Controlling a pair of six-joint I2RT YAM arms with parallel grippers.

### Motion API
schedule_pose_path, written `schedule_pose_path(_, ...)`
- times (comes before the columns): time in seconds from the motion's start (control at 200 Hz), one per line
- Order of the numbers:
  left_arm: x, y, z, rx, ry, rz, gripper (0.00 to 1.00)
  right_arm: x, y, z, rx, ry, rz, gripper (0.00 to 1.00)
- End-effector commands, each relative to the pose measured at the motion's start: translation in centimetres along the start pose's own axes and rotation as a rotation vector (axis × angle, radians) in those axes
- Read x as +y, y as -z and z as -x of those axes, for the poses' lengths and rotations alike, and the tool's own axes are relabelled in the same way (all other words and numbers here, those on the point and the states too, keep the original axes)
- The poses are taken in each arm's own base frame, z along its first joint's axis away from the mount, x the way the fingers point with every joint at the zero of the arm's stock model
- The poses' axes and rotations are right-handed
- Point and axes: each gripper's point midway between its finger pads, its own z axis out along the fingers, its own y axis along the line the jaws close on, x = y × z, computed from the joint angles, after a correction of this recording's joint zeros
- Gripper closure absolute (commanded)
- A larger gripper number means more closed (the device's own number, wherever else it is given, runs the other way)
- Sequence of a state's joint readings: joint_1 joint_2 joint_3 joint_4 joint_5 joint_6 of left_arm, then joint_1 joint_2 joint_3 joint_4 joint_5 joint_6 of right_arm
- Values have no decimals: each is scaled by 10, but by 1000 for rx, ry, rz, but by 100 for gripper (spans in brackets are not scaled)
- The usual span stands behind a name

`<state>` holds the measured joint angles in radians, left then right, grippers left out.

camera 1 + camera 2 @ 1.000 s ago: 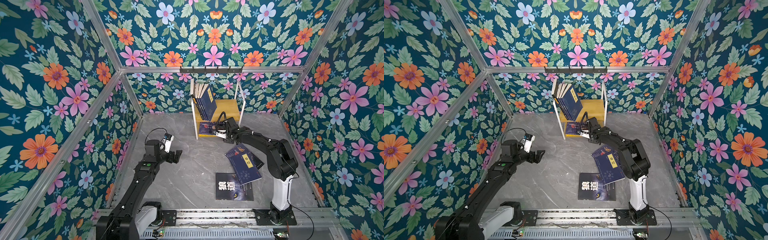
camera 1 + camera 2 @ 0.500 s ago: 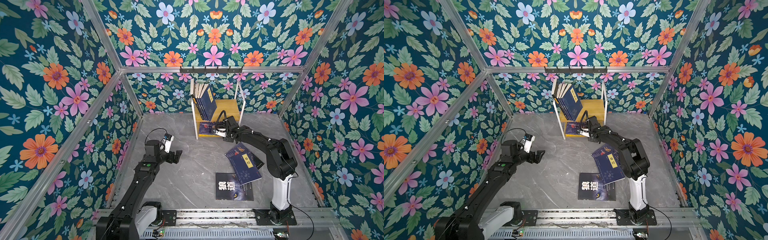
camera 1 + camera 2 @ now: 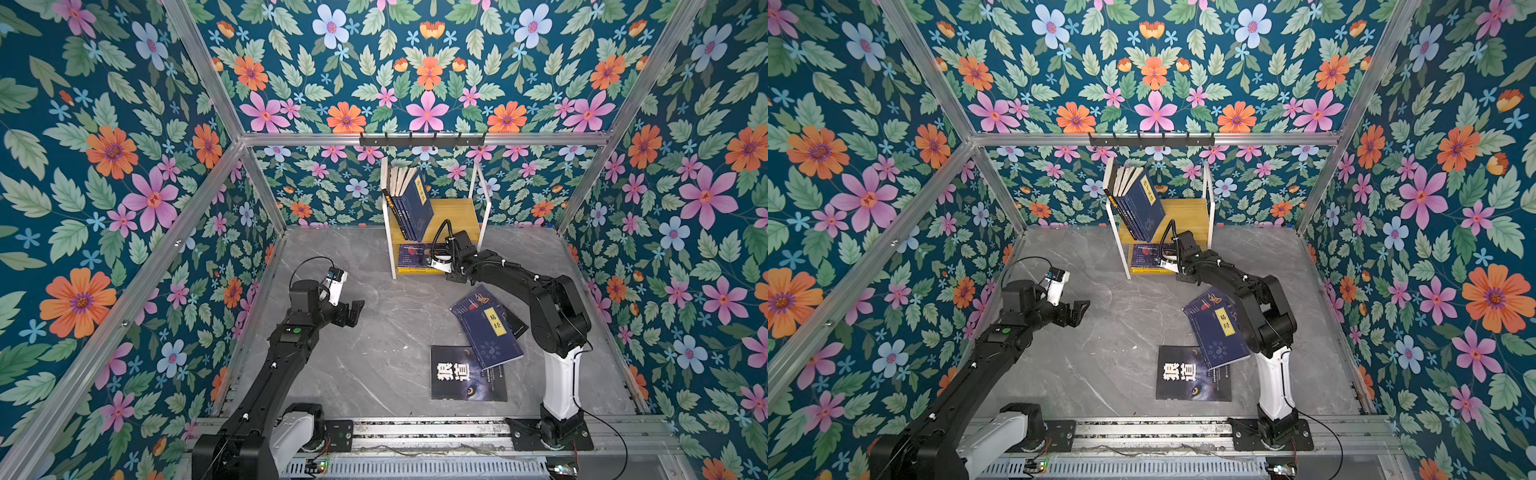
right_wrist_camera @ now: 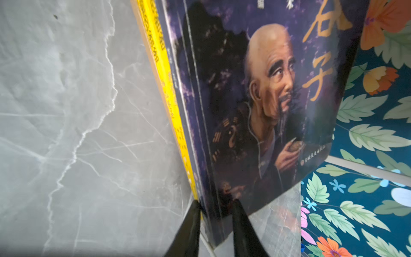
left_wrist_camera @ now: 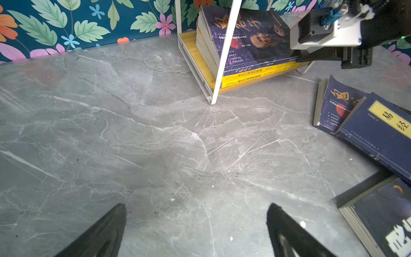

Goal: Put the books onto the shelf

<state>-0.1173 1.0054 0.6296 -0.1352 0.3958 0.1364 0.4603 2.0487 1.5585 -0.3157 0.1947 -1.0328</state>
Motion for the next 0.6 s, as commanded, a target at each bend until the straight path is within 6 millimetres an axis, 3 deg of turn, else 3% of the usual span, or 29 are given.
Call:
schedule_pose_path(0.0, 0, 0, 1, -1, -8, -2, 0, -4, -1, 4, -19, 0, -8, 76)
schedule_pose_path(0.37, -1, -1, -1, 4, -5, -11, 0, -3, -2, 4, -11, 0, 3, 77)
schedule_pose_path(0.49, -1, -1, -1, 3, -3, -10, 0, -1, 13, 1, -17, -39, 16, 69)
schedule_pose_path(0.595, 0, -2, -2, 7, -6, -5, 0, 0, 40, 1, -51, -143, 26, 62)
